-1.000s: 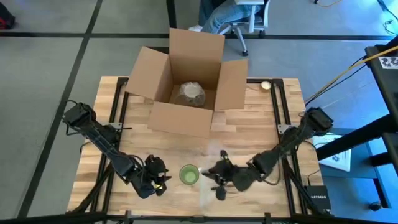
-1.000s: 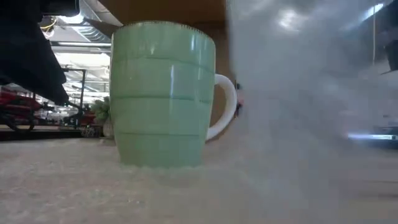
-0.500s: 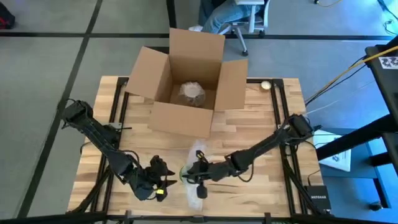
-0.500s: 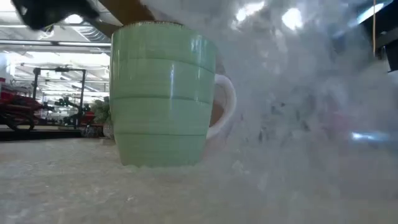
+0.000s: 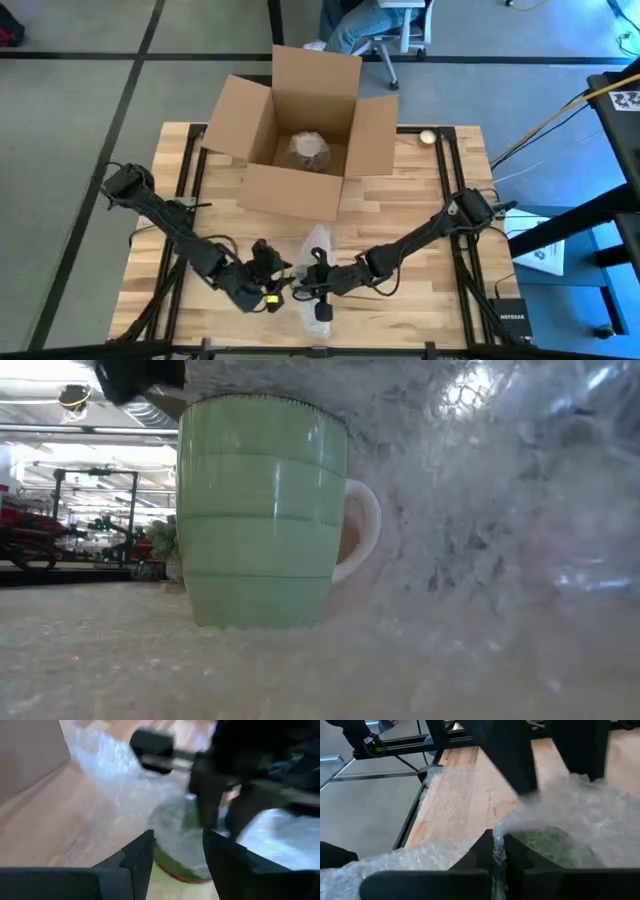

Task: Wrap mug
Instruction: Wrap the green mug with the transparent bubble wrap

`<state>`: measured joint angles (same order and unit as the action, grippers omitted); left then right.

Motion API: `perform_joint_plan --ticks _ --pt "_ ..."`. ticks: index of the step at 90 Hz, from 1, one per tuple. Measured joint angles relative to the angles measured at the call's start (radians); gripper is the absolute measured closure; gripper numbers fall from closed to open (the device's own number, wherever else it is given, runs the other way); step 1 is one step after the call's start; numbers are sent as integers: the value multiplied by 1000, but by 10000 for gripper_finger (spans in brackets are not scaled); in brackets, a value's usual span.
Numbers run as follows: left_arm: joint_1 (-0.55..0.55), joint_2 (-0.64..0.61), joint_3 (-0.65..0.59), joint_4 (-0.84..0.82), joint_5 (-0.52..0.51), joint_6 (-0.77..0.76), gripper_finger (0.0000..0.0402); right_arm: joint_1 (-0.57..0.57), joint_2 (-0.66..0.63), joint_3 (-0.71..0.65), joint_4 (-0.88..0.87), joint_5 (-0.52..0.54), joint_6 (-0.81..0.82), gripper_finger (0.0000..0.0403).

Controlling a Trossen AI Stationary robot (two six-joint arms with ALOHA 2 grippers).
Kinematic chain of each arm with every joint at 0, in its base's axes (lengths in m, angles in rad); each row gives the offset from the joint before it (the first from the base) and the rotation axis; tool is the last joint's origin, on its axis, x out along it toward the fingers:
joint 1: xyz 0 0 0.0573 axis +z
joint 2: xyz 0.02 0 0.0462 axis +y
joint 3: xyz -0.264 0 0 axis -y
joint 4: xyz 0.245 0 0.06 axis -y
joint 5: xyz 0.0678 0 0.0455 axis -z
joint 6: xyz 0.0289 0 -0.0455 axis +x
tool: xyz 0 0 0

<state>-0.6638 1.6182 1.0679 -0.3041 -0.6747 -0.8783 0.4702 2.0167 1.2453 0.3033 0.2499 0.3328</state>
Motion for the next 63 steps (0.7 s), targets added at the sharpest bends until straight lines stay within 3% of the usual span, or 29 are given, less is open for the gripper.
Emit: perform_joint_plan --ticks 26,45,63 --pt "16 77 1 6 66 -35 249 0 -28 -2 -44 -35 -1 389" --pt "16 77 1 3 69 -35 249 0 -129 -2 -172 -49 -18 314" --pt "16 78 1 1 73 -35 249 1 -250 0 -422 -112 -50 250"
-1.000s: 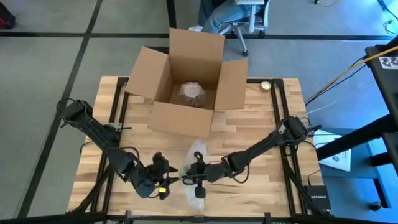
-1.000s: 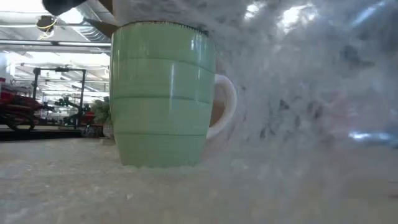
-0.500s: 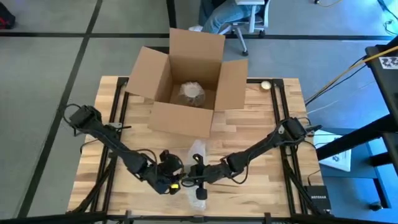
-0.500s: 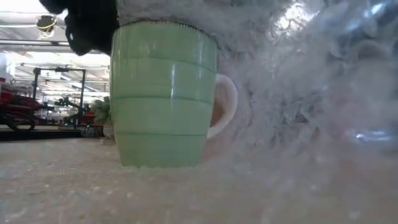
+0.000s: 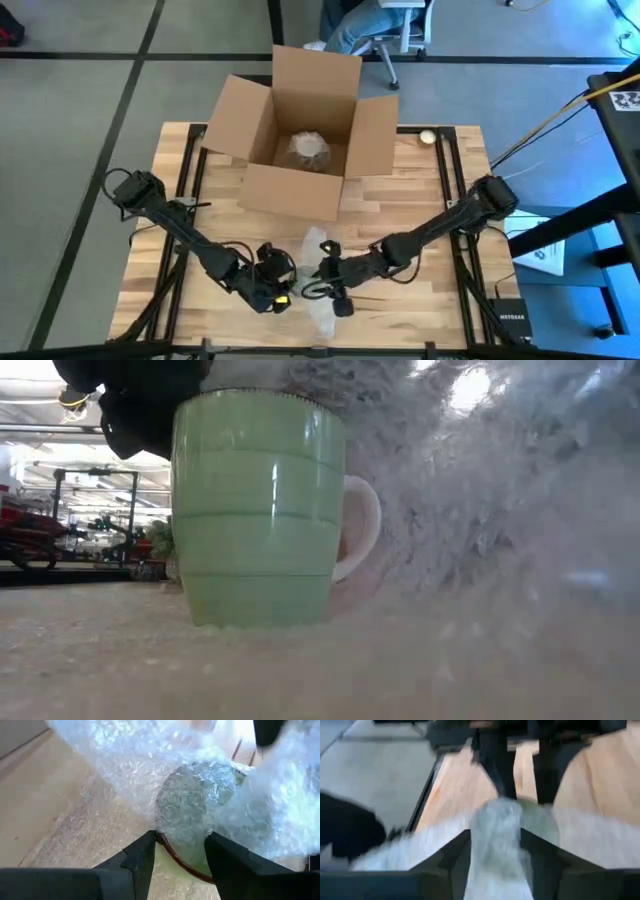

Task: Wrap mug
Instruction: Wrap the green mug with the transparent bubble wrap

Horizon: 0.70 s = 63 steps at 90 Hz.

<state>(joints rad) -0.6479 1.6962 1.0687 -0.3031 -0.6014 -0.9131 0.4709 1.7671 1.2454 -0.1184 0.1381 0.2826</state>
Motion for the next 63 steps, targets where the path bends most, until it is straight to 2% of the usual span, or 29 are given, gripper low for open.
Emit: perform_joint_plan --ticks 13,24,33,44,54,63 --pt "0 0 0 0 1 0 249 0 -27 1 9 41 28 245" --pt "0 0 0 3 4 -2 249 -4 40 6 88 68 29 273" --pt "0 -4 -1 5 12 -3 249 -9 106 62 16 78 25 322" --pt "0 -10 -2 4 22 -6 249 -22 173 210 -147 76 -9 389" --pt "0 -22 -3 1 37 -6 249 -30 260 339 -321 71 -26 388" --pt "0 -39 -3 -3 44 0 249 -41 332 416 -385 57 -30 384"
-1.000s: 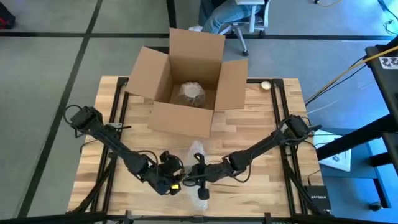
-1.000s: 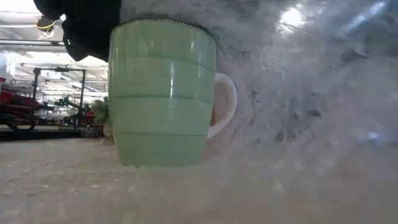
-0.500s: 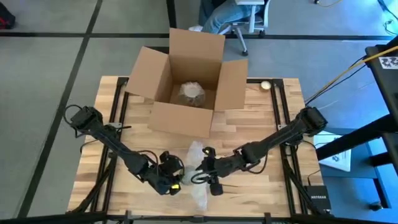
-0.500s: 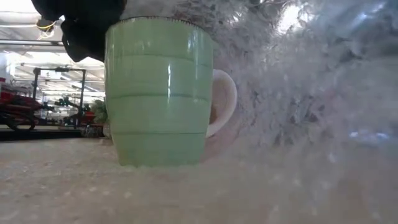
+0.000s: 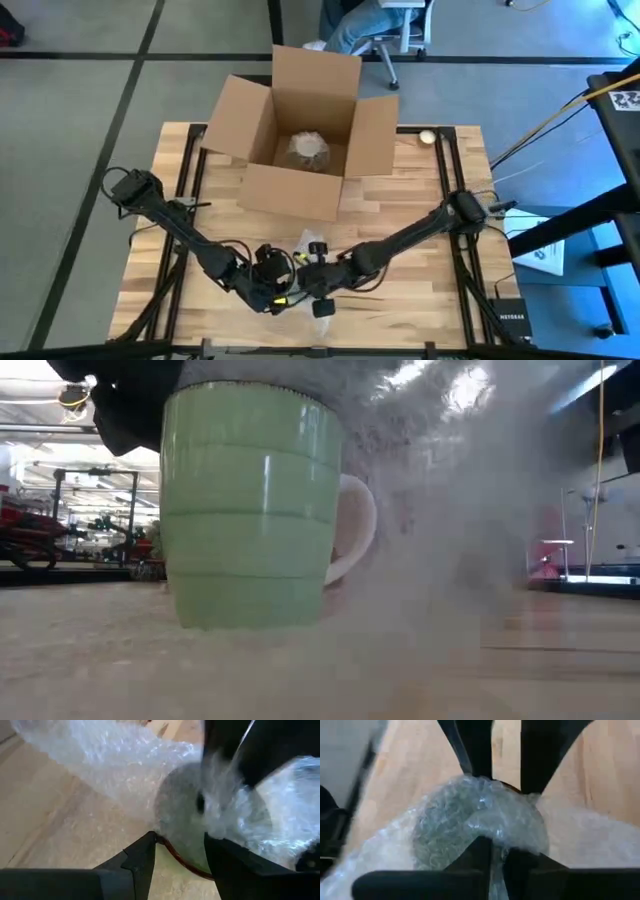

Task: Wrap mug
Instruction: Wrap the green mug with the transparent bubble wrap

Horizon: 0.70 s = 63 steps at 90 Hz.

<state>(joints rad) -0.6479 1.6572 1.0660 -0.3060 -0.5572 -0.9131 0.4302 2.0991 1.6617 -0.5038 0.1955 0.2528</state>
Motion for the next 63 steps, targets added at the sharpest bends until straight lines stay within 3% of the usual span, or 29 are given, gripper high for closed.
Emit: perform_joint_plan --ticks 26,38,63 --pt "-31 -70 1 6 -17 8 249 -7 59 16 15 -57 1 398" --pt "-41 -62 1 12 -84 8 249 -7 53 38 14 -57 1 396" --pt "-38 1 2 48 -101 21 249 -9 49 42 43 -57 0 395"
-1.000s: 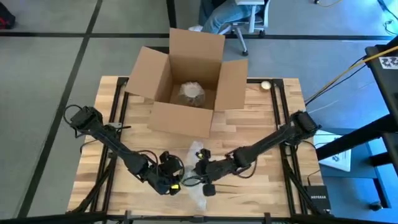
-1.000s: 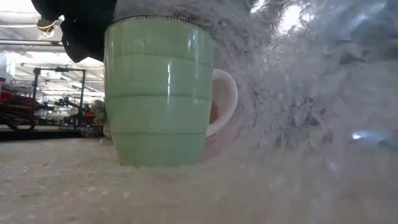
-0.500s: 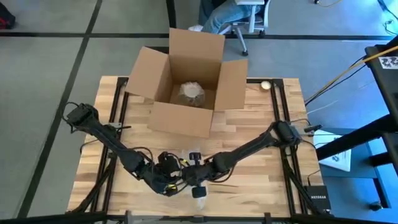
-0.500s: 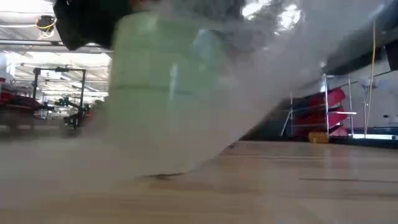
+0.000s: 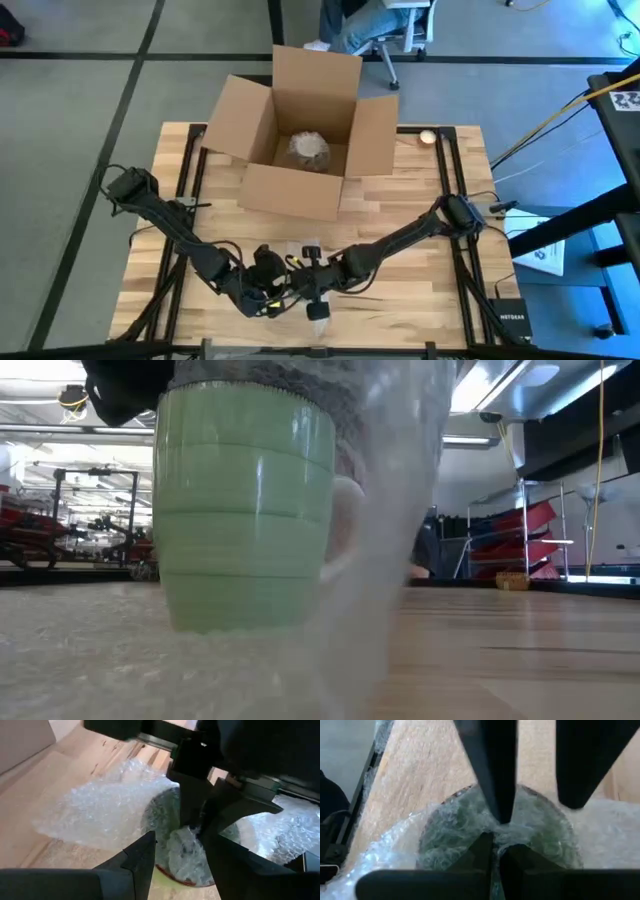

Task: Wrap mug
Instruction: Wrap the green mug with the transparent bubble wrap

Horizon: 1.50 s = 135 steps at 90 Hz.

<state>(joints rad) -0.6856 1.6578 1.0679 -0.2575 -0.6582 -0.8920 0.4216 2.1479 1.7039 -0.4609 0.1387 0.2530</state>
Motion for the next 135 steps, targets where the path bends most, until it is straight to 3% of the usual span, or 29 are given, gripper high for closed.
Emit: perform_joint_plan --ticks 30,58,69,101,135 --pt "11 59 3 20 11 -14 249 -3 -30 6 -49 -38 3 395" --pt "11 55 2 15 8 -12 249 -2 -52 221 -378 -52 -9 395" --pt "11 56 0 10 11 -6 249 21 -54 261 -411 -31 -16 395" --pt "5 61 -3 2 37 -17 249 110 -116 187 -474 122 67 395" --pt "8 61 -2 46 29 -11 249 117 -118 54 -417 129 142 395"
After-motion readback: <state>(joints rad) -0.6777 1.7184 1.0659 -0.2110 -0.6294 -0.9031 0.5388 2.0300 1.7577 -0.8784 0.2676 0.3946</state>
